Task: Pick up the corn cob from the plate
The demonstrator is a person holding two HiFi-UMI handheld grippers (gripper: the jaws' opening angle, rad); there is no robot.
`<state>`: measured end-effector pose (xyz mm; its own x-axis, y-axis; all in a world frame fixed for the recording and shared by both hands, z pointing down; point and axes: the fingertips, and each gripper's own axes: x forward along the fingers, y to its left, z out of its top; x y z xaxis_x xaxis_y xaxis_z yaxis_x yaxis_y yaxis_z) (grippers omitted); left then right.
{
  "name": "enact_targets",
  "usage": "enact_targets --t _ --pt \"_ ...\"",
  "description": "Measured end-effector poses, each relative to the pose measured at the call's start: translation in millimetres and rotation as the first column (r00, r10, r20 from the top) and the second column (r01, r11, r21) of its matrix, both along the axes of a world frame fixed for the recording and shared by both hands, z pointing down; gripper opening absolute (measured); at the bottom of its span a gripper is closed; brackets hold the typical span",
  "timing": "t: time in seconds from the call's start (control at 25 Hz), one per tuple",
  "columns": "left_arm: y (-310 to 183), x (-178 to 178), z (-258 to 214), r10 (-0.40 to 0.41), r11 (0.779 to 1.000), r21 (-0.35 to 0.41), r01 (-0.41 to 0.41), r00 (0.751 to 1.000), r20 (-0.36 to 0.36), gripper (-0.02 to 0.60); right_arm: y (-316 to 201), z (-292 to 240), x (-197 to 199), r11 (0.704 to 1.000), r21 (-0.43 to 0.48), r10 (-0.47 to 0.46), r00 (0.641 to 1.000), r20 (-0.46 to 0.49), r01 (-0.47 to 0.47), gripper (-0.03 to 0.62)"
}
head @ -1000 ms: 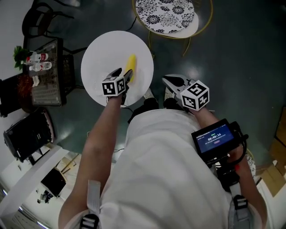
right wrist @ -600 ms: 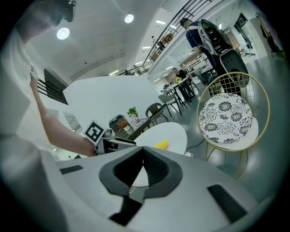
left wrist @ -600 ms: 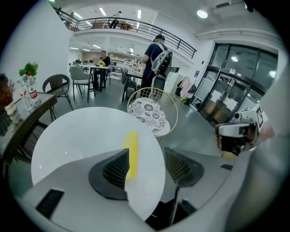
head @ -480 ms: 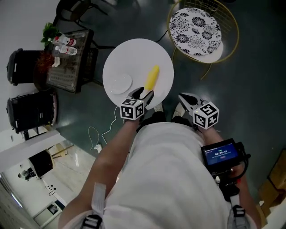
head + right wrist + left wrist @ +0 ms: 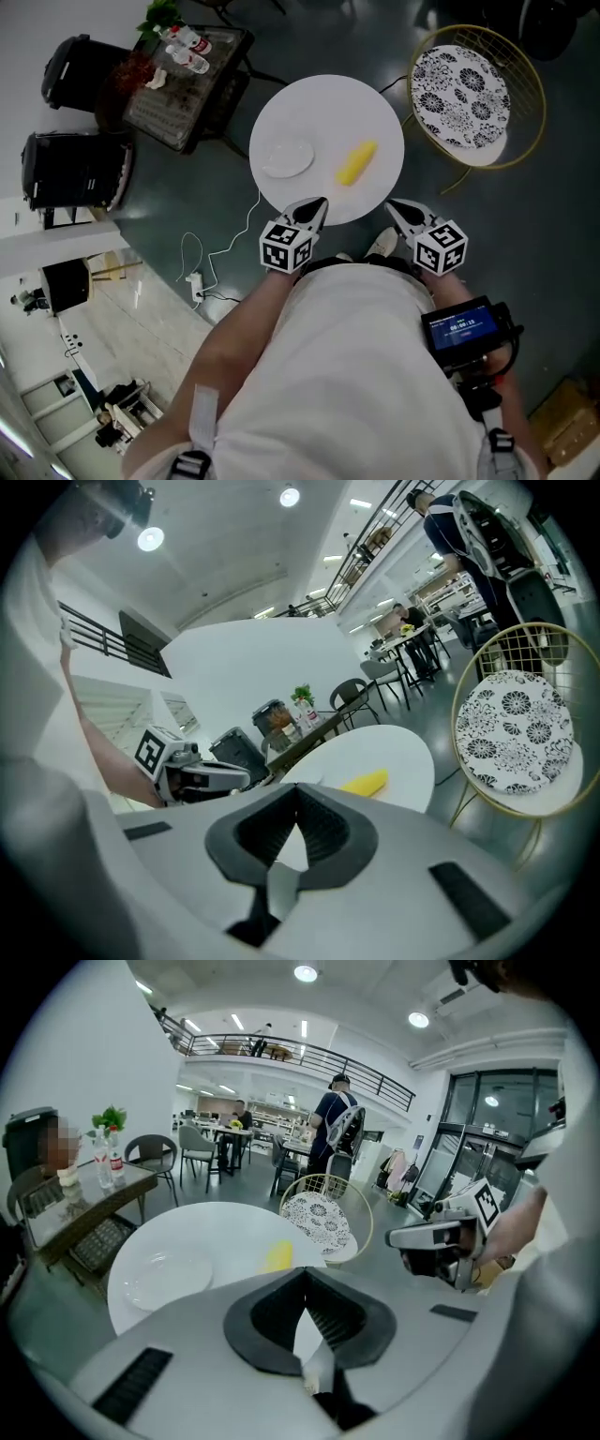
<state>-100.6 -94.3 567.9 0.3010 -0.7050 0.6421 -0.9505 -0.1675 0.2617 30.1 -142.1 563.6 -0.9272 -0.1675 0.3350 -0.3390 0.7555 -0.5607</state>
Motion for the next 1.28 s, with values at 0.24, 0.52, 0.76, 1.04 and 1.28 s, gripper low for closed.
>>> enact_targets --t 0.24,0.52,0.76,1.04,1.28 --pt "31 -29 -16 -0.098 0.992 0.075 0.1 0.995 -0.032 0.009 9 -23 -36 0.995 0.055 -0.089 0.995 0.043 0.087 0.008" --pt "106 -46 -41 -0.154 0.975 0.152 0.162 0.986 -0.066 0.008 61 -72 -64 0.98 0.153 -0.143 0.987 0.069 0.131 0.008" --pt "137 -38 -44 -0.158 0.967 0.187 0.172 0.983 -0.09 0.008 94 -74 -57 0.975 0.17 -0.155 0.987 0.043 0.145 0.008" --pt "156 -40 -44 -0.177 0.96 0.205 0.193 0.98 -0.091 0.008 115 -74 -61 0.97 0.176 -0.175 0.984 0.034 0.166 0.008" --pt "208 -22 -52 -0.156 0.958 0.23 0.172 0.984 -0.087 0.008 170 -88 -44 0.964 0.214 -0.17 0.985 0.036 0.159 0.008"
